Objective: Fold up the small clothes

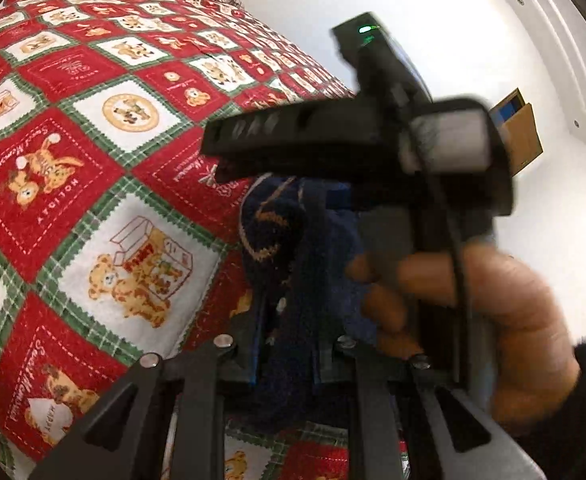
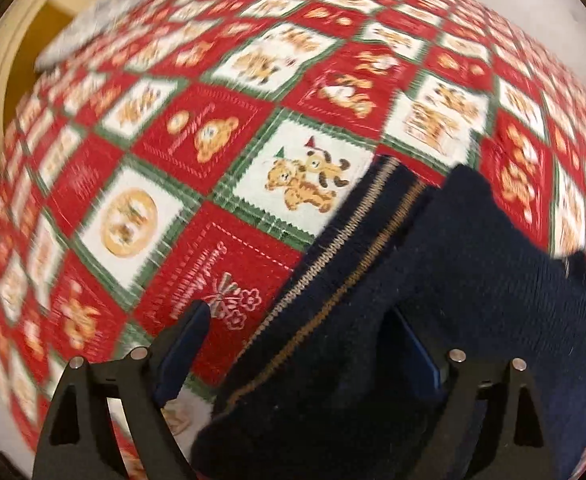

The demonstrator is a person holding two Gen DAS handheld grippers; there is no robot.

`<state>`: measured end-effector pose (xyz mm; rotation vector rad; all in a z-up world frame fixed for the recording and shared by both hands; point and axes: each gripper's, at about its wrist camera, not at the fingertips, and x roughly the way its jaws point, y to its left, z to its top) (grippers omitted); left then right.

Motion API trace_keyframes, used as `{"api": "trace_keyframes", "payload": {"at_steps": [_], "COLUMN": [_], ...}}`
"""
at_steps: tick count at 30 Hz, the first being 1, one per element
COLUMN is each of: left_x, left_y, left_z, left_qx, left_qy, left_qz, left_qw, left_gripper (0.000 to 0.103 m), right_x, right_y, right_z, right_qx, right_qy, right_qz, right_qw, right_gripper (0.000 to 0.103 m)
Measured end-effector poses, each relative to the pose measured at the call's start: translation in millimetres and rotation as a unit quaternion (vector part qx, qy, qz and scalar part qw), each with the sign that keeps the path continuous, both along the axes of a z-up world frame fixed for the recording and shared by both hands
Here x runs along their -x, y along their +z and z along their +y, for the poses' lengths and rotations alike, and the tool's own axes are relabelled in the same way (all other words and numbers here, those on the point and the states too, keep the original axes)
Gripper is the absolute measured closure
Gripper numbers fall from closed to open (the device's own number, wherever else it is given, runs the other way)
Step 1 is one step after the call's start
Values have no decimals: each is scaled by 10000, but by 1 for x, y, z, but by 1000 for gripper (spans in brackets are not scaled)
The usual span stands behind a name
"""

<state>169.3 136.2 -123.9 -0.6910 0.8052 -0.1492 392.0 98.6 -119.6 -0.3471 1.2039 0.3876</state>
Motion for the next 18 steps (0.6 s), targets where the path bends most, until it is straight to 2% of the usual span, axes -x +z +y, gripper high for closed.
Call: {"api": "trace_keyframes", "payload": {"at_steps": [3, 5, 7, 8, 9, 10, 14, 16, 18], "left_x": [1, 2, 4, 5, 6, 6, 9, 7, 5], "left_y": [1, 3, 9, 13, 19, 27, 52, 62, 74], "left_z": [-1, -3, -5, -7, -11, -16, -42, -60, -80], "left_qx": [-65, -47, -112, -153, -201, -289, -710, -805, -862], "left_qy": [2, -39, -85, -118, -182, -267, -567, -812, -1074], "left_qz": [-5, -28, -96, -143, -211, -297, -556, -698, -858], "left_qw": [10000, 10000, 9999, 9997, 9994, 9988, 9943, 9910, 9867], "left_gripper": [85, 85, 85, 85, 85, 85, 85, 85, 85], "right_x": [11, 15, 13, 10, 7, 2, 0, 2, 2], "right_y": [-7, -5, 3, 7, 12, 19, 42, 56, 71], "right_z": [3, -1, -13, -21, -30, -45, -92, -117, -156], "right_qx": [353, 410, 327, 206, -9, -375, -1478, -2001, -2610], "right_qy": [412, 495, 343, 260, 168, 24, -327, -492, -763], "right_qz": [-306, -408, -472, -454, -386, -270, -139, -123, -57], "right_qw": [9981, 9971, 9978, 9984, 9991, 9989, 9884, 9785, 9623], "right_gripper": [14, 23, 54, 61, 76, 82, 85, 86, 86]}}
